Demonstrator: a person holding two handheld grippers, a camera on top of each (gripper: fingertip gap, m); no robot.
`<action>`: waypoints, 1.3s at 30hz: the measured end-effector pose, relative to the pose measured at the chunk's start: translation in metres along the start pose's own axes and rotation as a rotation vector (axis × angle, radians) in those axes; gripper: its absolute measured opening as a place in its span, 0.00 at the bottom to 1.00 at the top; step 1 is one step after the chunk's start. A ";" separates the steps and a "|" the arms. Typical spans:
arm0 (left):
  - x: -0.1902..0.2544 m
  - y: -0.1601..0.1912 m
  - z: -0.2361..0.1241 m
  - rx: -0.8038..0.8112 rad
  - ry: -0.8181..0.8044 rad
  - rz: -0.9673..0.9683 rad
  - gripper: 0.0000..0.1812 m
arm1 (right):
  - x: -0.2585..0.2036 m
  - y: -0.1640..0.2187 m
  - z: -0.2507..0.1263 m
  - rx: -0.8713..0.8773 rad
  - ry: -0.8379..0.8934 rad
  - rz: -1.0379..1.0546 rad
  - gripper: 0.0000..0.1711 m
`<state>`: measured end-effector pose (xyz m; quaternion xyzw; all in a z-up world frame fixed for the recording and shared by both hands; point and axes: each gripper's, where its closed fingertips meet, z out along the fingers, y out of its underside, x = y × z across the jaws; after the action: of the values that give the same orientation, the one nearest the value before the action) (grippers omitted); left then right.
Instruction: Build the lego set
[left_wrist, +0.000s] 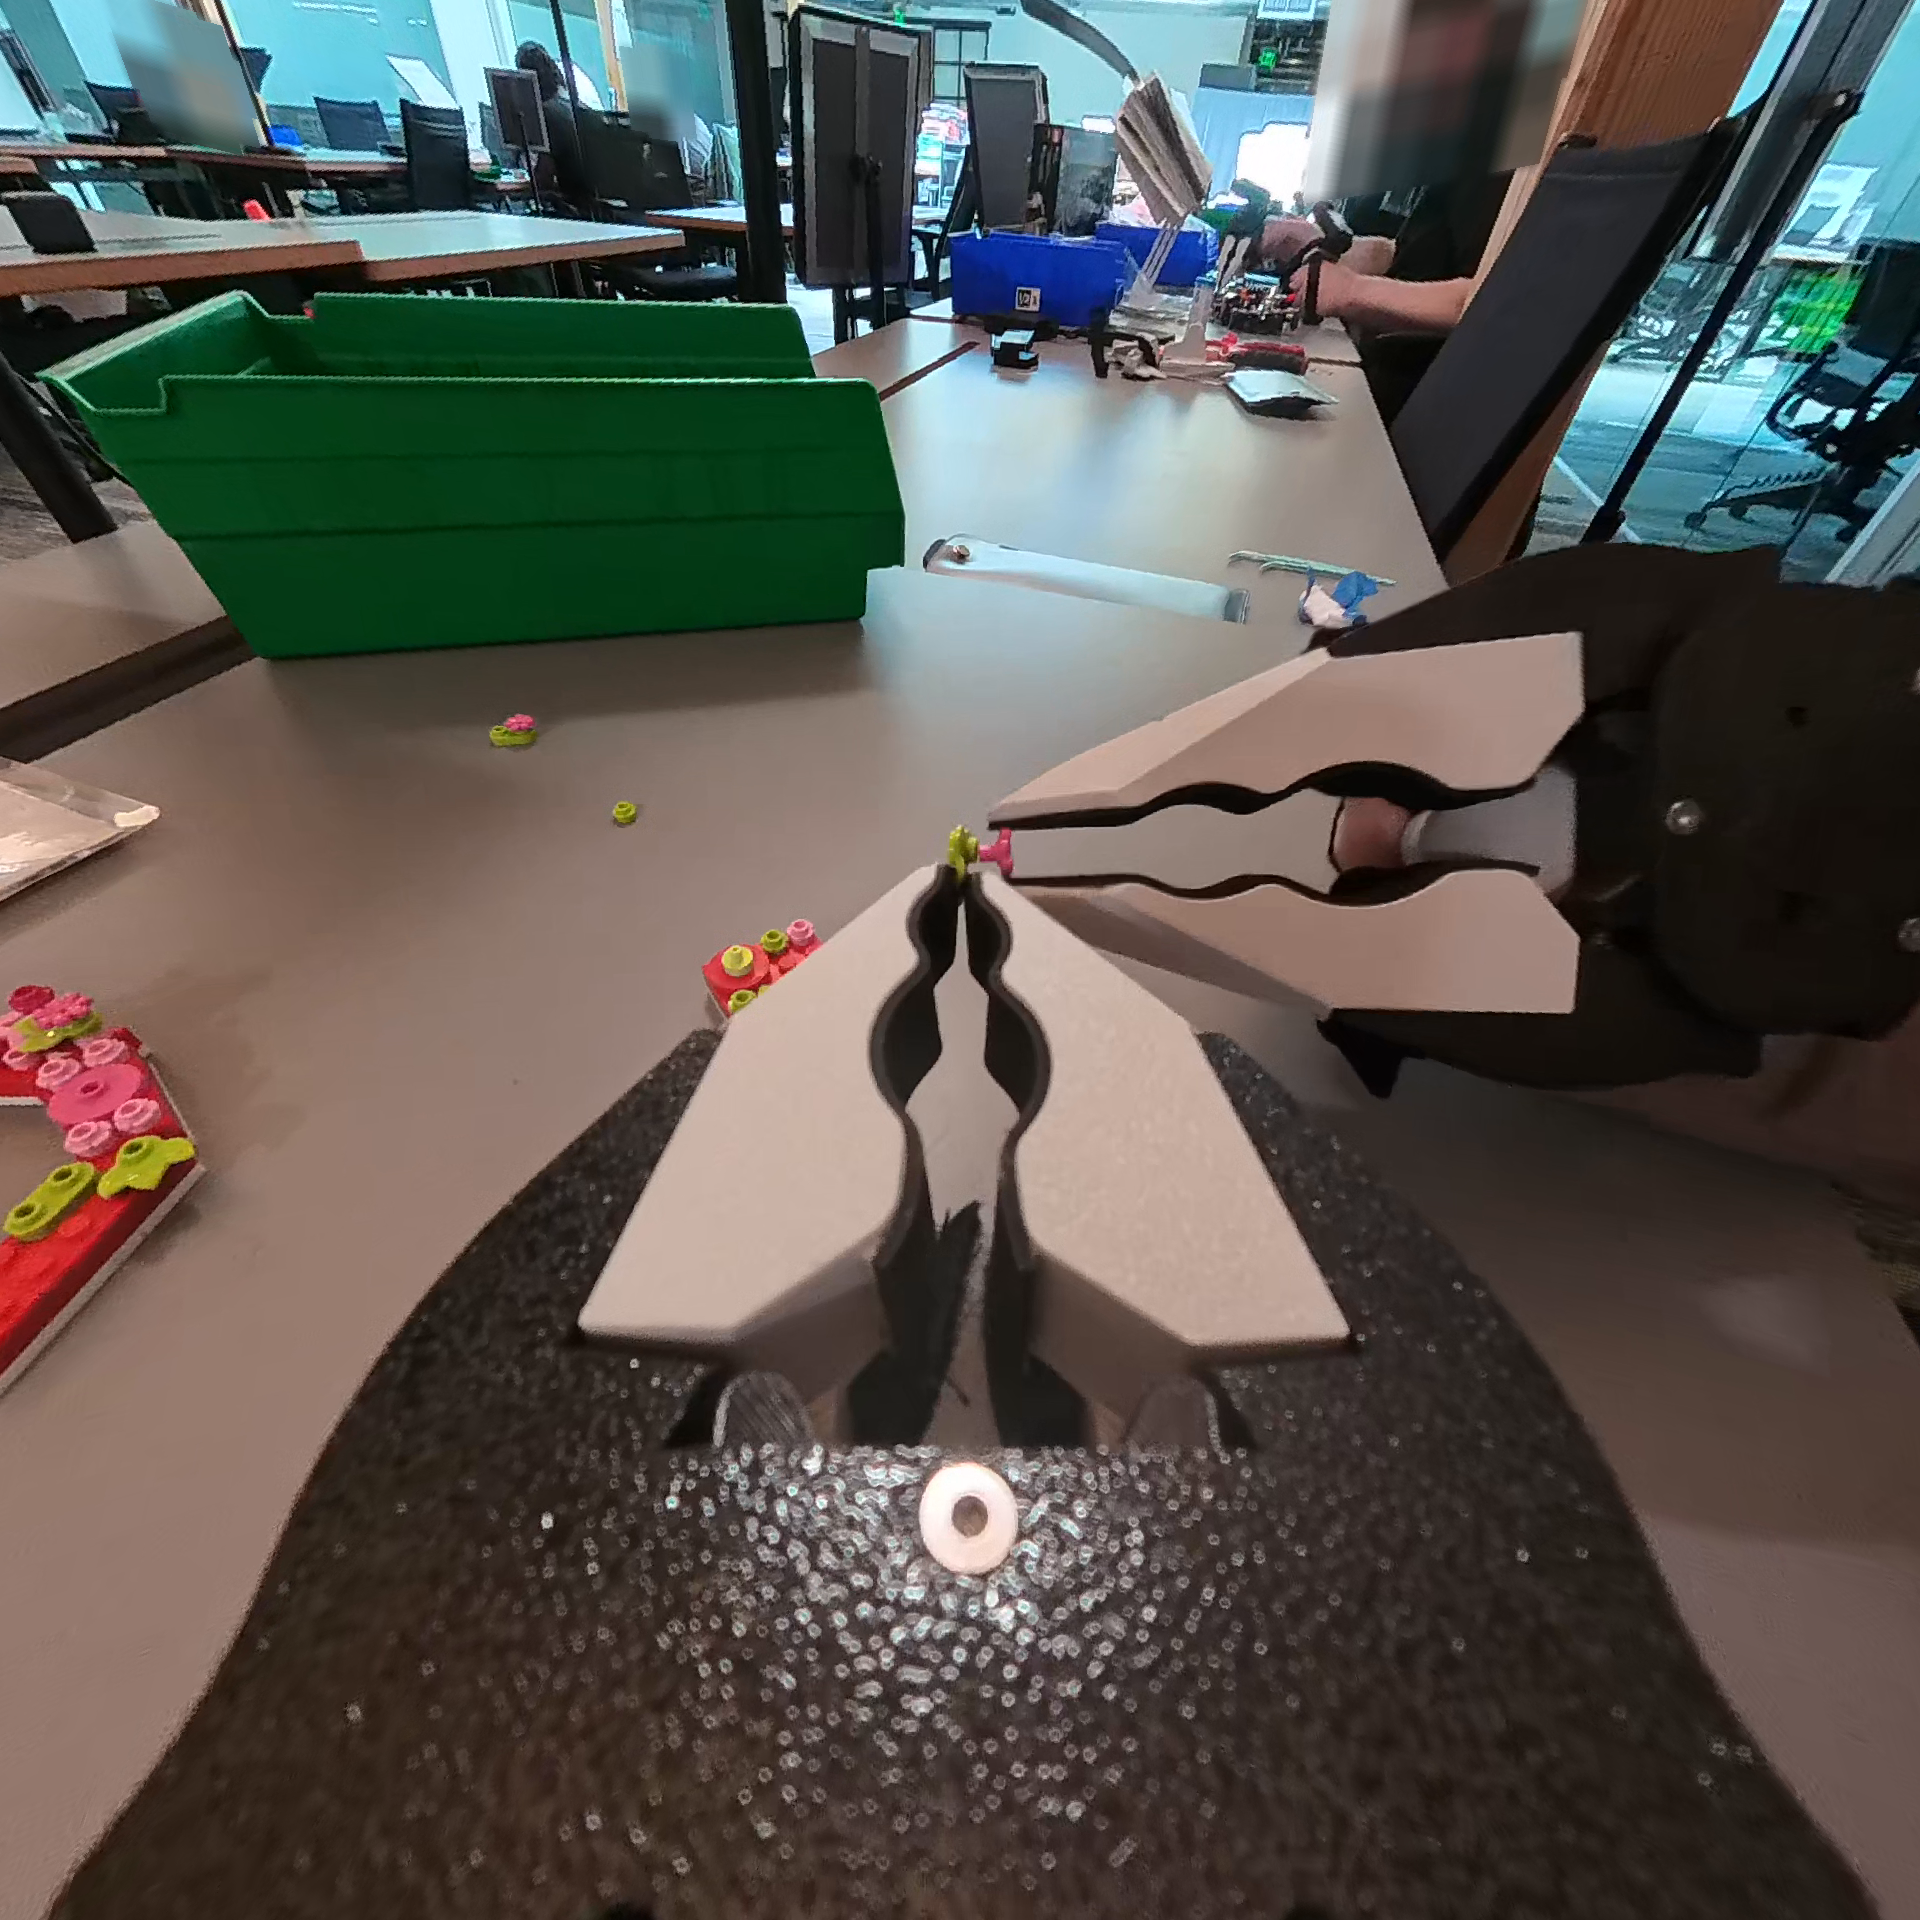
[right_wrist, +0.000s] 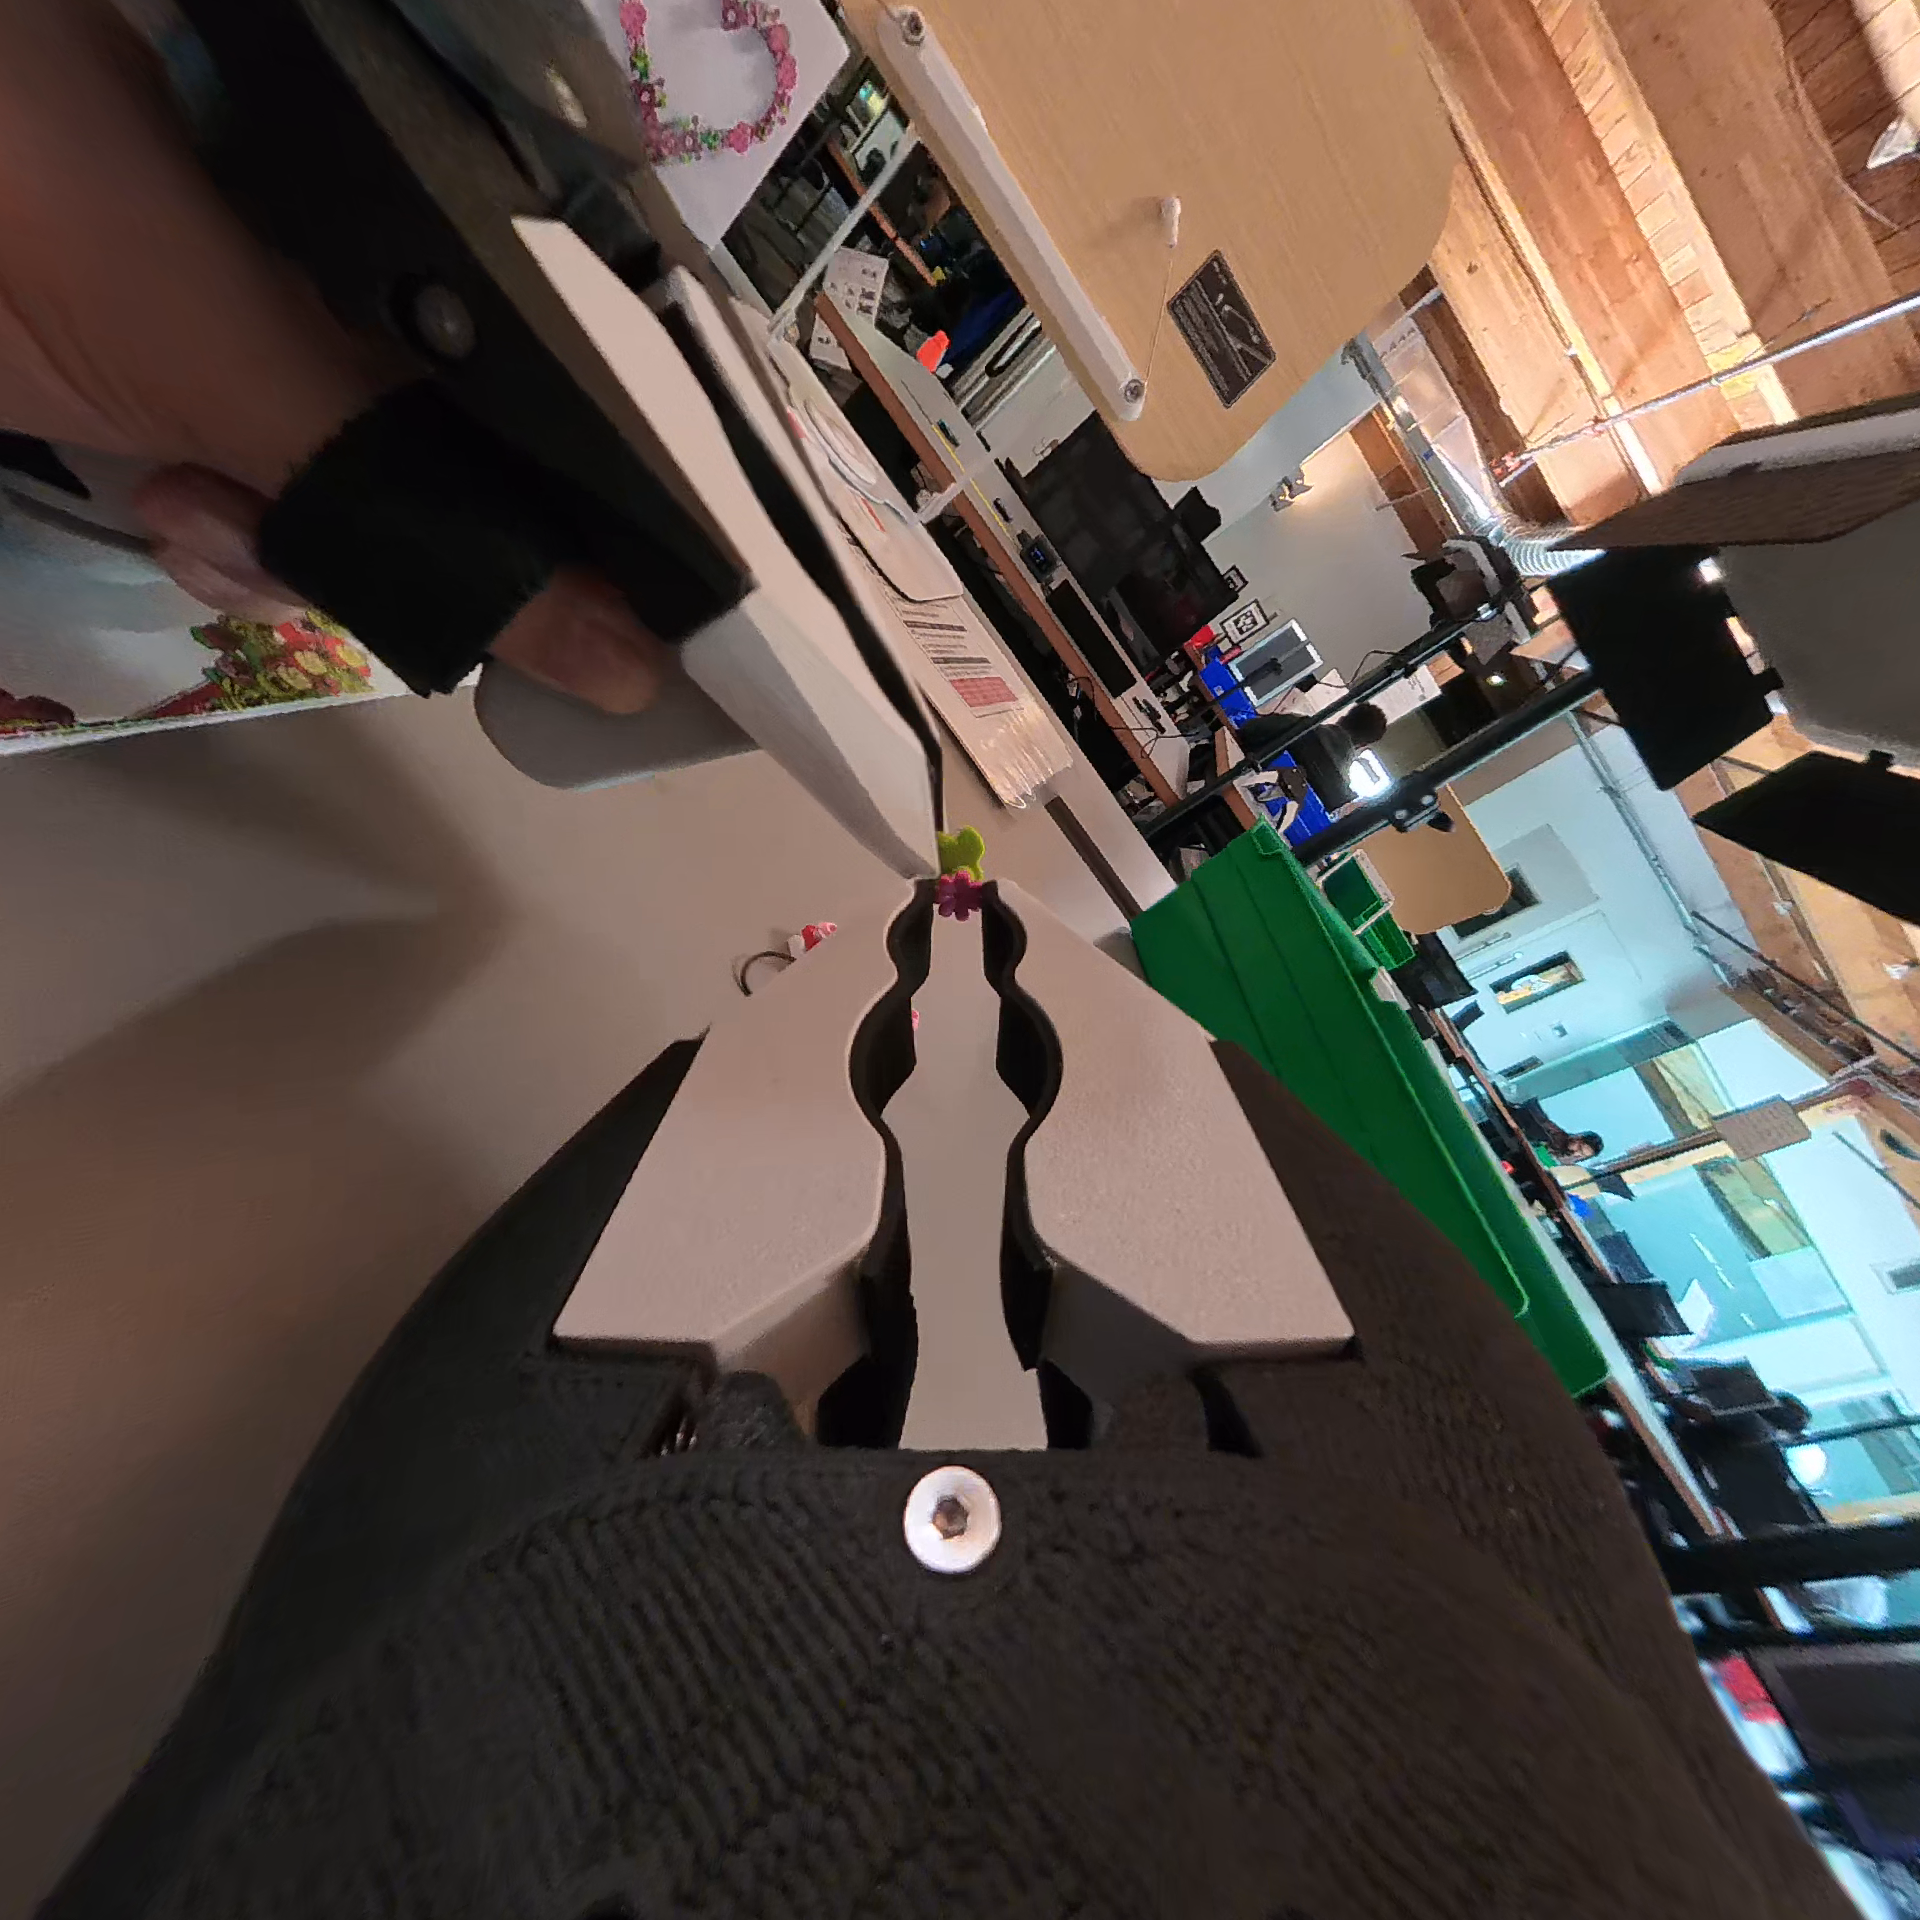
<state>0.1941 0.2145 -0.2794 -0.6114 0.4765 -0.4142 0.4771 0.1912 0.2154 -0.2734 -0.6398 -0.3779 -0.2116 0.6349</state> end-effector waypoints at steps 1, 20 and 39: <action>0.000 0.001 0.000 -0.004 -0.001 0.000 0.00 | 0.000 0.001 0.000 -0.006 0.004 -0.022 0.04; 0.004 0.012 0.003 -0.067 0.070 -0.065 0.00 | -0.009 0.019 -0.004 -0.005 0.191 -0.938 0.04; 0.009 0.012 0.005 -0.075 0.060 -0.008 0.00 | -0.009 0.011 -0.006 0.050 0.218 -0.931 0.04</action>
<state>0.1987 0.2055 -0.2922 -0.6179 0.5034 -0.4161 0.4378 0.1945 0.2081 -0.2868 -0.3612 -0.5606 -0.5302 0.5237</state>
